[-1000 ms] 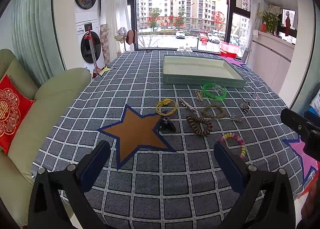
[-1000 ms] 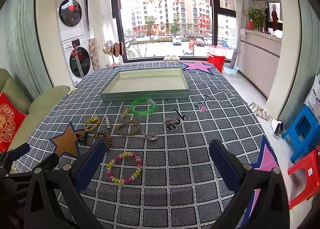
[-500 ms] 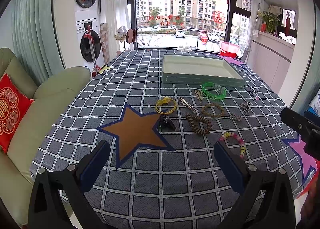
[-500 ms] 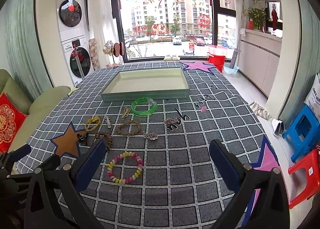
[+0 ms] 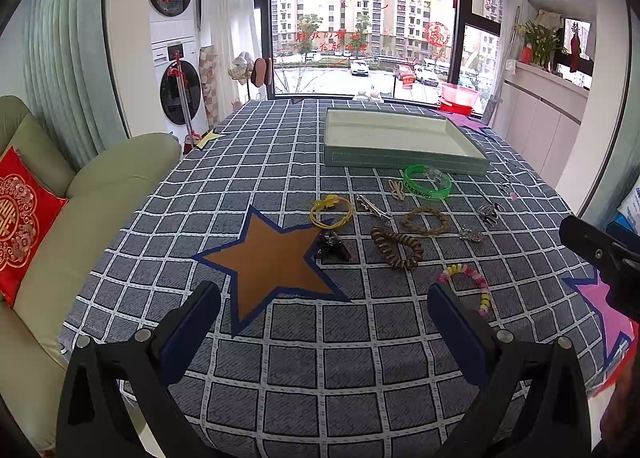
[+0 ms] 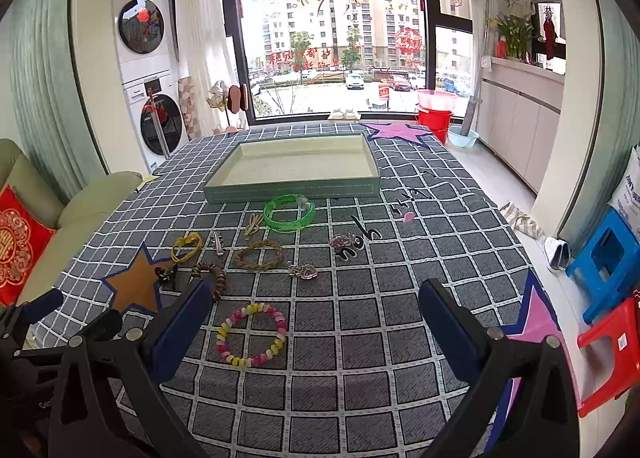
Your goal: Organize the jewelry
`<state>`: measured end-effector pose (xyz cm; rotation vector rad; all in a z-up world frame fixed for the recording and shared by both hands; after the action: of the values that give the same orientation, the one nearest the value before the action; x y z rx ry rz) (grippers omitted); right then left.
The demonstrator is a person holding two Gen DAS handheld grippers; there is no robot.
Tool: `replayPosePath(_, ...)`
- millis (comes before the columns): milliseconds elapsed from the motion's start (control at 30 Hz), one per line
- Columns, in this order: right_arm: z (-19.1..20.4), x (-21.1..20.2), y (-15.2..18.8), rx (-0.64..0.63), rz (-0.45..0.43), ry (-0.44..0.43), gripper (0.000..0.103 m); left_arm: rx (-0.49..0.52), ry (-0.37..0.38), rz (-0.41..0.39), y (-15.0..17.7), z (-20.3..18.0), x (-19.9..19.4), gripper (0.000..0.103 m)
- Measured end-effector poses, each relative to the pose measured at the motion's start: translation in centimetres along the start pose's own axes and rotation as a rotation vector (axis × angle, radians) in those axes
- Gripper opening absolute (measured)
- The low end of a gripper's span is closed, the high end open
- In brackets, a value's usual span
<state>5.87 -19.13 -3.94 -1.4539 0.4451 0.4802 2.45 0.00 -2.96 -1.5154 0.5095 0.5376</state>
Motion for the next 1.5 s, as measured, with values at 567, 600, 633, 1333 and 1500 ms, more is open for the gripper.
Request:
replayPosePath(567,-0.1,0.0,0.0,0.0,0.0,0.0,0.103,-0.002,0.003,0.003,0.1,-0.1,0.1,0.103)
replayPosePath(600,0.0,0.0,0.0,0.0,0.001,0.0,0.103,-0.002,0.004,0.003,0.1,-0.1,0.1,0.103)
replayPosePath(633,0.0,0.0,0.0,0.0,0.001,0.0,0.103,-0.002,0.004,0.003,0.1,-0.1,0.1,0.103)
replayPosePath(1333,0.2,0.1,0.5,0.008,0.012,-0.016,0.103,-0.019,0.002,0.016,0.4,0.4,0.4,0.103)
replayPosePath(1500,-0.5,0.9,0.5,0.049,0.025,-0.075,0.103,-0.041,0.028,0.04,0.3,0.9,0.9,0.103)
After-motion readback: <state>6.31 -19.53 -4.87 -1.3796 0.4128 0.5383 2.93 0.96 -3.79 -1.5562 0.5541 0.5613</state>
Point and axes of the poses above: each gripper's, at about its wrist camera, not at the fingertips, and x roughly the way its jaws point, z to its left, y to its underside, the point moved 3 cm from there along x, roughly the way its jaws point, and after that the axes turned 2 degrees about -z, right-handed, at the moved point
